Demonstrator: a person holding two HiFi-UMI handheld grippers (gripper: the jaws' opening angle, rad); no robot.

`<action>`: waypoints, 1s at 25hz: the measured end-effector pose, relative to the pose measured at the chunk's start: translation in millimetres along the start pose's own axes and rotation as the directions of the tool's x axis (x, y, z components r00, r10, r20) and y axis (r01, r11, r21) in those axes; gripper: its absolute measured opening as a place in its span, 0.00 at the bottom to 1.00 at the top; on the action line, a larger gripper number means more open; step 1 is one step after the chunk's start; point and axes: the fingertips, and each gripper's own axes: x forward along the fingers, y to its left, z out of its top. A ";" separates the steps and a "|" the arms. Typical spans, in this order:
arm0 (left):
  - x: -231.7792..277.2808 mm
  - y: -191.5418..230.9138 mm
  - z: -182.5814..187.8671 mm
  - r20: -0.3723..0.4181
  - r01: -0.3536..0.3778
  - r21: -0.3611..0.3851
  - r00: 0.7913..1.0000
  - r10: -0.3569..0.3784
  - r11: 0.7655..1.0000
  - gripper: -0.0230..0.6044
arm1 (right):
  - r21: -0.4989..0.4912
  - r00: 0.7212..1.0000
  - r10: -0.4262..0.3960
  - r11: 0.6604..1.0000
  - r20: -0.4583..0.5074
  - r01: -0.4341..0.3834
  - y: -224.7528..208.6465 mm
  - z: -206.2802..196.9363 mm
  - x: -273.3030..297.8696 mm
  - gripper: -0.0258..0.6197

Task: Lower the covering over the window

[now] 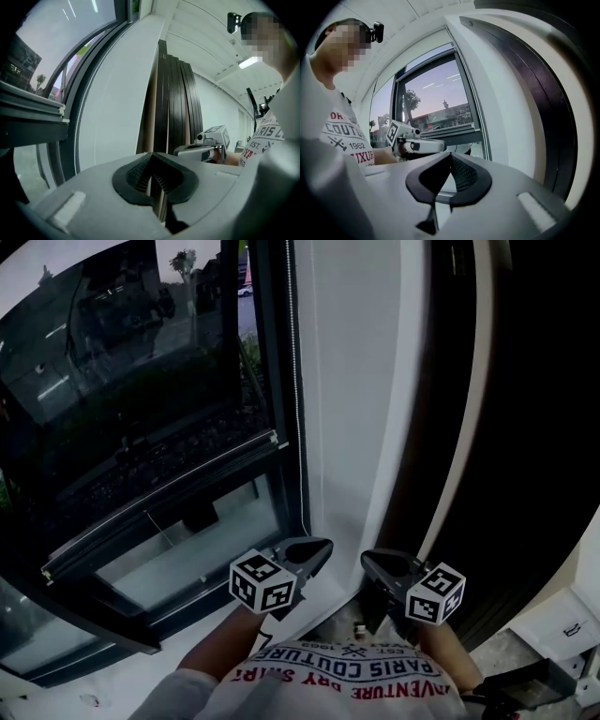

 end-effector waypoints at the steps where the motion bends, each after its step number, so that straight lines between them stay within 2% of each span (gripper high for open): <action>1: 3.8 6.0 8.2 0.005 0.004 0.019 1.000 -0.004 1.000 0.04 | -0.004 1.000 -0.001 1.000 -0.001 0.001 -4.2 1.8 2.4 0.05; 9: 34.5 57.2 69.0 0.054 -0.019 0.116 0.998 0.013 0.993 0.04 | -0.001 1.000 -0.015 1.000 -0.017 0.015 -26.4 0.5 19.7 0.05; 11: 41.0 71.0 82.0 0.057 -0.014 0.128 0.998 0.007 0.992 0.11 | -0.006 0.999 -0.034 0.999 -0.008 0.034 -34.2 3.8 21.8 0.05; 13: 46.0 85.3 94.1 0.066 -0.020 0.134 0.998 0.011 0.991 0.11 | 0.002 0.999 -0.052 0.999 0.002 0.052 -42.3 6.6 22.6 0.05; 21: 59.1 128.4 121.0 0.080 -0.110 0.192 0.992 0.096 0.975 0.17 | 0.020 0.996 -0.089 0.996 0.005 0.089 -52.0 3.6 13.3 0.05; 25: 56.3 159.2 127.7 0.089 -0.202 0.205 0.978 0.187 0.958 0.17 | 0.022 0.996 -0.091 0.996 -0.004 0.091 -52.8 1.2 11.8 0.05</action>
